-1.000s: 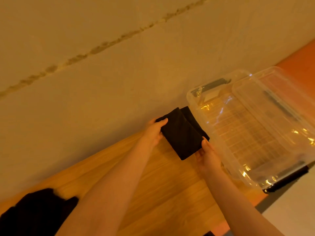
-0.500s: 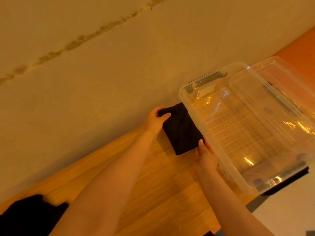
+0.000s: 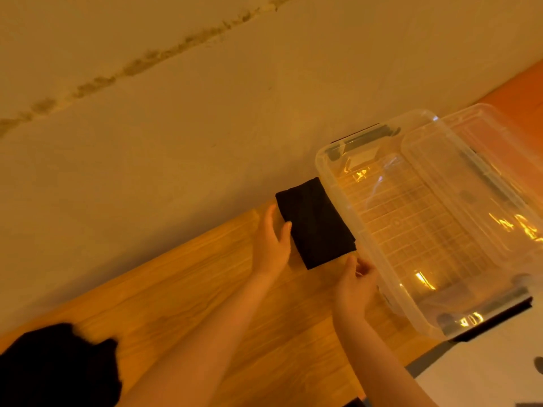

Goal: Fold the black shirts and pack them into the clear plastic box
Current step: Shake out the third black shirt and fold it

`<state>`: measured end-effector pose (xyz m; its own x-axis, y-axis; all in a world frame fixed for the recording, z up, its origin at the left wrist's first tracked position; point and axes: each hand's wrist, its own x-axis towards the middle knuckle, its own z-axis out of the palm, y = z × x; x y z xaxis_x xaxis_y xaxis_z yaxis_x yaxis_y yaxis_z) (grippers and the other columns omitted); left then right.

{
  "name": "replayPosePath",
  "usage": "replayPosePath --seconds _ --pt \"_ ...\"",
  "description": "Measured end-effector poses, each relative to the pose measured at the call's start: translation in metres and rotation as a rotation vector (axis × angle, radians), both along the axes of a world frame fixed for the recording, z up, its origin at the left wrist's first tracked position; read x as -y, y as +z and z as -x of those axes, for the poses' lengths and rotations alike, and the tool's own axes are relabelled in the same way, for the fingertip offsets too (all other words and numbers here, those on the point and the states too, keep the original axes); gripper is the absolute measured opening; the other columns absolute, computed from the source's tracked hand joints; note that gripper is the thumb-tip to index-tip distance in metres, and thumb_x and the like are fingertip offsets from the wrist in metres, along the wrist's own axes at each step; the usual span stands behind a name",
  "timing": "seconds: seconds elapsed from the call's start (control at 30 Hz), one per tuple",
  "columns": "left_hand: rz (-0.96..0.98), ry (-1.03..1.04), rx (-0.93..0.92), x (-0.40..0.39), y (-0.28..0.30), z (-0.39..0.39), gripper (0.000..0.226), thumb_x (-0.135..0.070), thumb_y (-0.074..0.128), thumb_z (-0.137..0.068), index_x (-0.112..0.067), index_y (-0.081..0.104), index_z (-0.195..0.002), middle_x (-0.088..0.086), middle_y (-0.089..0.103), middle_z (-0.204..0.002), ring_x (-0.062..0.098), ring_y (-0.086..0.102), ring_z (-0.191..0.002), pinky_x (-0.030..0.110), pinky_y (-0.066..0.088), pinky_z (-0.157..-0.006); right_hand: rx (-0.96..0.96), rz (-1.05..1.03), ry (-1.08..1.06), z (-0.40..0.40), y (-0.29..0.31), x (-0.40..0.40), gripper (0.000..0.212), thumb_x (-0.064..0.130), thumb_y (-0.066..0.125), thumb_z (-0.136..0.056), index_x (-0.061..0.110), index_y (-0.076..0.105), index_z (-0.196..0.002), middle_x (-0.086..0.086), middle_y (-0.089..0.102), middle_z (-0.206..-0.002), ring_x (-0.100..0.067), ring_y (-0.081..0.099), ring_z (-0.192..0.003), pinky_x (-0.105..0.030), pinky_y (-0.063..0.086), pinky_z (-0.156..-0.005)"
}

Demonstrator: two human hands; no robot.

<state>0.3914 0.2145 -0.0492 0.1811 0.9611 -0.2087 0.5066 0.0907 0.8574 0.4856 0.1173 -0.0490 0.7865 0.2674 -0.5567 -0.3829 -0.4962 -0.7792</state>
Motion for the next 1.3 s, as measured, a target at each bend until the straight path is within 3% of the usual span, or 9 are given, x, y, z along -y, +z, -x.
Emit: replayPosePath --seconds 0.17,0.3,0.43,0.57,0.73,0.83,0.93,1.2,1.3 --pt "-0.140 -0.421 -0.493 0.028 -0.034 0.005 0.065 -0.037 0.031 -0.099 -0.021 -0.017 -0.140 -0.002 -0.015 -0.155 0.007 -0.021 -0.135 0.029 -0.001 -0.117 0.934 -0.026 0.855 0.007 -0.010 0.012 0.044 0.003 0.066 -0.081 0.004 0.054 -0.124 -0.016 0.056 -0.125 -0.030 0.053 -0.118 -0.035 0.039 -0.096" --pt "-0.146 -0.491 -0.618 0.015 -0.037 -0.007 0.066 -0.041 0.026 -0.098 -0.019 -0.021 -0.138 -0.001 -0.023 -0.151 0.010 -0.028 -0.133 0.032 -0.010 -0.114 1.060 -0.024 1.109 -0.018 -0.009 -0.042 0.050 0.011 0.048 -0.093 0.004 0.034 -0.140 -0.013 0.031 -0.148 -0.023 0.017 -0.138 -0.043 0.021 -0.112" --pt "-0.109 -0.457 -0.674 0.015 -0.039 0.002 0.076 -0.048 0.032 -0.096 -0.015 -0.016 -0.145 0.001 -0.021 -0.153 0.011 -0.028 -0.131 0.032 -0.015 -0.108 1.089 0.188 1.490 -0.047 -0.011 -0.082 0.054 0.025 0.029 -0.101 0.012 0.003 -0.147 -0.004 -0.001 -0.156 -0.014 -0.014 -0.139 -0.036 -0.002 -0.117" --pt "-0.184 -0.429 -0.654 0.005 -0.032 0.010 0.079 -0.048 0.035 -0.095 -0.017 -0.022 -0.139 -0.004 -0.030 -0.143 0.014 -0.030 -0.132 0.033 -0.017 -0.110 1.054 0.350 1.492 -0.053 -0.031 -0.082 0.066 0.050 0.006 -0.094 0.013 -0.003 -0.147 -0.004 -0.007 -0.157 -0.015 -0.013 -0.142 -0.030 -0.005 -0.114" --pt "-0.364 -0.625 -0.827 -0.019 -0.028 -0.006 0.070 -0.048 0.026 -0.097 -0.015 -0.011 -0.147 0.000 -0.021 -0.153 0.015 -0.031 -0.131 0.041 -0.013 -0.113 1.104 0.246 1.425 -0.053 -0.033 -0.080 0.057 0.043 0.012 -0.098 0.012 0.003 -0.145 0.000 -0.004 -0.152 -0.013 -0.007 -0.140 -0.026 -0.007 -0.112" --pt "-0.313 -0.588 -0.798 -0.019 -0.040 -0.013 0.068 -0.050 0.020 -0.097 -0.017 -0.014 -0.145 -0.002 -0.028 -0.147 0.014 -0.032 -0.130 0.040 -0.016 -0.111 1.144 0.189 1.411 -0.054 -0.040 -0.067 0.066 0.052 -0.007 -0.093 0.010 0.010 -0.140 0.000 0.006 -0.148 -0.017 0.005 -0.139 -0.029 0.000 -0.113" --pt "-0.273 -0.565 -0.757 -0.016 -0.048 -0.014 0.068 -0.052 0.018 -0.096 -0.018 -0.015 -0.145 -0.005 -0.032 -0.141 0.015 -0.032 -0.130 0.042 -0.015 -0.112 1.111 0.232 1.447 -0.058 -0.048 -0.062 0.076 0.058 -0.017 -0.086 0.011 0.007 -0.141 0.001 0.001 -0.148 -0.016 -0.002 -0.139 -0.033 0.004 -0.114" --pt "-0.159 -0.459 -0.670 0.002 -0.023 0.014 0.068 -0.047 0.025 -0.097 -0.018 -0.011 -0.147 -0.006 -0.032 -0.141 0.015 -0.032 -0.131 0.042 -0.013 -0.113 1.063 0.209 1.384 -0.041 -0.021 -0.055 0.076 0.056 -0.004 -0.090 0.009 0.019 -0.145 -0.007 0.017 -0.154 -0.012 0.001 -0.139 -0.033 0.002 -0.114" --pt "-0.141 -0.354 -0.697 0.021 -0.008 0.052 0.066 -0.044 0.027 -0.098 -0.019 -0.008 -0.148 -0.005 -0.028 -0.143 0.016 -0.029 -0.132 0.041 -0.012 -0.113 1.095 0.142 1.473 -0.011 -0.004 -0.058 0.083 0.061 -0.012 -0.086 0.011 0.018 -0.146 -0.001 0.010 -0.153 -0.011 -0.002 -0.139 -0.032 -0.001 -0.114"
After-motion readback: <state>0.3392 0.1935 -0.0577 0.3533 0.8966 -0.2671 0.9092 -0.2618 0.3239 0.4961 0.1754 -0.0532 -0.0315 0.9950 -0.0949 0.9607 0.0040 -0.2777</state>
